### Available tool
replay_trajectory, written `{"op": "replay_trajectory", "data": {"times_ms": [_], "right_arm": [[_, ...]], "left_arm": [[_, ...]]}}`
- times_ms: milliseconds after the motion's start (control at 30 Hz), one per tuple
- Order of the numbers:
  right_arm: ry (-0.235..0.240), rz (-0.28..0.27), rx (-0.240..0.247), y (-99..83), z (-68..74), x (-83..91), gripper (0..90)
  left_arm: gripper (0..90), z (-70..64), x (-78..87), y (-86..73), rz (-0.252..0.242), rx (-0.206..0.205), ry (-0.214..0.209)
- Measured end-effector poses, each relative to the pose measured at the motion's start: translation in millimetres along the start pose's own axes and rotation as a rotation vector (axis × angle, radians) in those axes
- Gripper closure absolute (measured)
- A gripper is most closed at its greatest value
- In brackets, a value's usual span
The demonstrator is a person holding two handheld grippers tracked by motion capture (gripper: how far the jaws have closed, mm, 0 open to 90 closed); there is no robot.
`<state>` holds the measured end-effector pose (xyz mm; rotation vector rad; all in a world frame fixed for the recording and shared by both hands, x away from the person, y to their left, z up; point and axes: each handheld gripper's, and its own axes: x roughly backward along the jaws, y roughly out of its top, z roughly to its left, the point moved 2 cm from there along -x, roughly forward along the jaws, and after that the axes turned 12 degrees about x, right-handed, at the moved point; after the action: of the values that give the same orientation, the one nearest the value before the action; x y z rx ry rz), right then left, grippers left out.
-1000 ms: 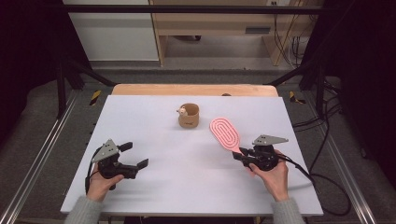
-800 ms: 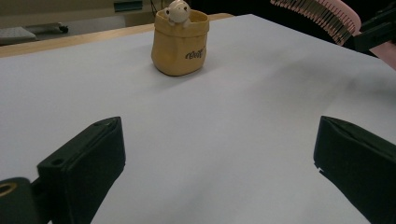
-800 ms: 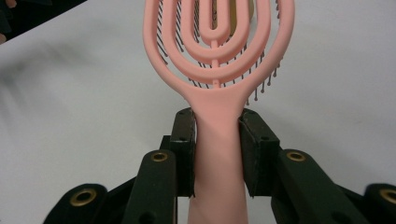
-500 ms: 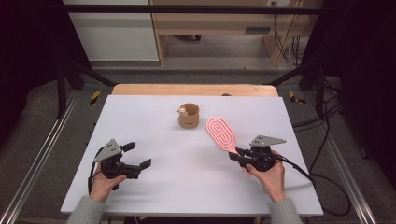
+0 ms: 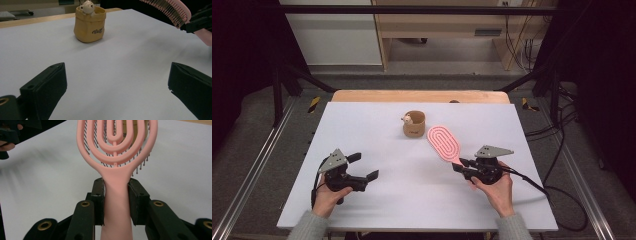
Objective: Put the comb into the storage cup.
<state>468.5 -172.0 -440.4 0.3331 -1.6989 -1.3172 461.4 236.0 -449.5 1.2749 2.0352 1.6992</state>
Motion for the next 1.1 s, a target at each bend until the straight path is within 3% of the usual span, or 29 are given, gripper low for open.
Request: {"op": "replay_trajectory", "data": {"times_ms": [700, 1100], "right_arm": [[0.012, -0.030, 0.012, 7.7, 4.6, -7.0, 69.5], [0.020, -0.045, 0.027, 14.1, 10.3, -12.2, 69.5]], "left_arm": [[2.0, -12.3, -10.8, 11.5, -0.014, 0.013, 0.000], [1.8, -21.0, -19.3, 19.6, -0.026, 0.021, -0.026]]}}
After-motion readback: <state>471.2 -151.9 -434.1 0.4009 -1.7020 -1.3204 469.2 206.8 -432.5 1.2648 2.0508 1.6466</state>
